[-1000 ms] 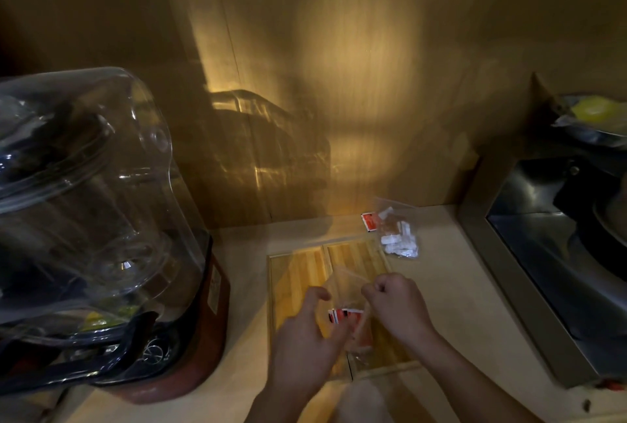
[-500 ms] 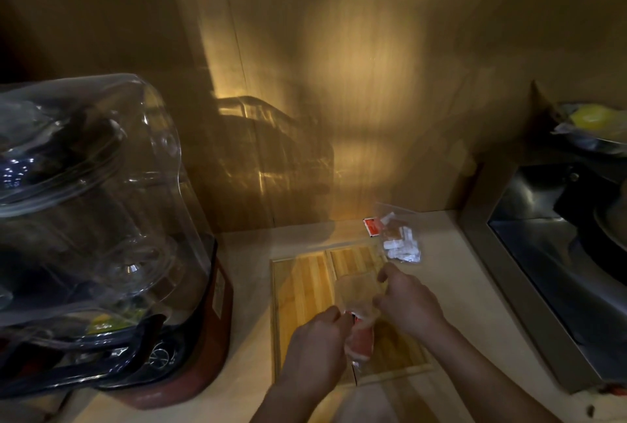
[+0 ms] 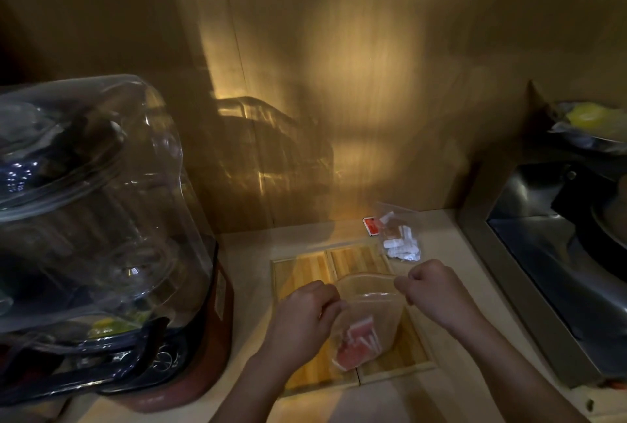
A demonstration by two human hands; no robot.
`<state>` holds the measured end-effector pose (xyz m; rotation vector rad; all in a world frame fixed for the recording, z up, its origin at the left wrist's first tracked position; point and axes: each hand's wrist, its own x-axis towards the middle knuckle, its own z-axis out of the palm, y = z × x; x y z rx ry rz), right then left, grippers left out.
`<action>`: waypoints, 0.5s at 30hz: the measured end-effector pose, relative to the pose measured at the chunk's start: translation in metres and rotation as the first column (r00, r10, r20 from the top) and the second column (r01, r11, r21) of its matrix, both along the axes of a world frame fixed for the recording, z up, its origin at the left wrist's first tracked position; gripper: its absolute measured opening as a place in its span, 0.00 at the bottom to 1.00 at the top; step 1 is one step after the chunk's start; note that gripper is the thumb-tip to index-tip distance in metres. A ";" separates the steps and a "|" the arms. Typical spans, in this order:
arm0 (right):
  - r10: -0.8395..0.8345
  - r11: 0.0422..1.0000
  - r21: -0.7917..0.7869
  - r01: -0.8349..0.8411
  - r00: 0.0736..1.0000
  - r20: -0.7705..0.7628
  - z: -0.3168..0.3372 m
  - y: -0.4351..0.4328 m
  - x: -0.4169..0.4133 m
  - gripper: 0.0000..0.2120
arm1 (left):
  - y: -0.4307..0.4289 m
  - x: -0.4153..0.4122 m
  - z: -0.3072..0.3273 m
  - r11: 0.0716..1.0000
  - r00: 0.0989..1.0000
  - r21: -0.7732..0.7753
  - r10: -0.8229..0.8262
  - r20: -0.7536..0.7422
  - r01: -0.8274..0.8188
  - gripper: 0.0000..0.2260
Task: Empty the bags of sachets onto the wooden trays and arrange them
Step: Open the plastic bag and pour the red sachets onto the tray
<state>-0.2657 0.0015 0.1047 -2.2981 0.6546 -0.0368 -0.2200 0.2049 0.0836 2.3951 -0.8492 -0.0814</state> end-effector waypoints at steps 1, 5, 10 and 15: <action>0.004 1.000 0.019 -0.003 1.000 -0.020 0.004 -0.003 -0.002 0.15 | -0.001 0.000 0.000 0.999 0.999 -0.032 -0.021 -0.044 0.020 0.11; 0.035 0.996 0.089 -0.026 0.994 -0.102 0.018 -0.015 -0.004 0.17 | -0.010 0.001 0.007 0.989 0.969 -0.040 -0.146 -0.199 0.141 0.11; 0.061 0.990 0.140 -0.032 0.977 -0.205 0.013 -0.024 0.013 0.15 | -0.026 0.029 -0.006 0.985 0.881 -0.056 -0.169 -0.442 0.161 0.11; 0.001 0.984 0.177 0.035 0.979 -0.203 -0.015 -0.030 0.037 0.13 | -0.044 0.057 -0.033 0.994 0.876 -0.103 -0.069 -0.477 0.023 0.04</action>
